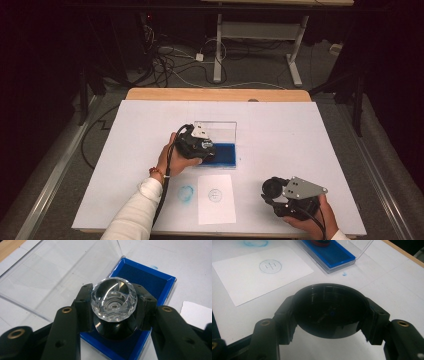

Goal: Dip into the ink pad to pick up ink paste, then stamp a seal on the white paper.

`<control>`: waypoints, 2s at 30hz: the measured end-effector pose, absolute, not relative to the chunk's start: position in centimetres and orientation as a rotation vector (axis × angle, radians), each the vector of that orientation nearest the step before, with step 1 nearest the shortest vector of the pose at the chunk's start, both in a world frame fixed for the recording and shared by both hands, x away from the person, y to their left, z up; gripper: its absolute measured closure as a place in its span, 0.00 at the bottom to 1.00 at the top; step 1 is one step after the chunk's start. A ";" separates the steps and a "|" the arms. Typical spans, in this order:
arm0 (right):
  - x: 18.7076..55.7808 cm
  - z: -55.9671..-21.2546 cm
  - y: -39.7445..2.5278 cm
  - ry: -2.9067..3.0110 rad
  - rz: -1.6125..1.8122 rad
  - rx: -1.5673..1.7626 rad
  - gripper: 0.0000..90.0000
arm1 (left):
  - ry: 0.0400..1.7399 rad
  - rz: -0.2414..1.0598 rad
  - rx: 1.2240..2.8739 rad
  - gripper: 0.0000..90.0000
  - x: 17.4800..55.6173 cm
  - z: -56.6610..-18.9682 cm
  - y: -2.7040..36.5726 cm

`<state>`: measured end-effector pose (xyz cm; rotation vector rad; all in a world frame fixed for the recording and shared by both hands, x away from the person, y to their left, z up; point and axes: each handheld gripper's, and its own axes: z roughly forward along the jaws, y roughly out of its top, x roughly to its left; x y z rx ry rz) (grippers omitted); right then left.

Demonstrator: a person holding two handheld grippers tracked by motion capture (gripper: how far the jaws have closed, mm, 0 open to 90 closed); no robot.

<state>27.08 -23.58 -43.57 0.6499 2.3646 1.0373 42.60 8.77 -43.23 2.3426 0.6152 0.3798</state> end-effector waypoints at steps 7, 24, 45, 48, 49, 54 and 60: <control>27.0 -43.5 -23.5 2.362 1.040 0.659 0.43 | 0.604 0.378 2.350 0.61 42.7 -43.2 8.8; 27.5 -43.1 -24.0 2.335 1.073 0.680 0.43 | 0.608 0.372 2.312 0.61 42.2 -41.7 9.8; 27.8 -43.1 -24.0 2.333 1.067 0.682 0.43 | 0.549 0.438 2.144 0.61 38.1 -38.0 13.4; 27.8 -43.0 -23.9 2.332 1.073 0.674 0.43 | 0.542 0.439 2.139 0.61 37.7 -37.8 13.6; 27.8 -43.0 -23.9 2.333 1.071 0.667 0.43 | 0.537 0.439 2.141 0.61 37.5 -37.7 13.6; 27.4 -43.0 -23.9 2.335 1.070 0.653 0.43 | 0.527 0.450 2.141 0.61 36.9 -37.4 13.6; 27.0 -42.7 -23.9 2.324 1.082 0.639 0.43 | 0.510 0.449 2.142 0.61 36.1 -37.0 13.6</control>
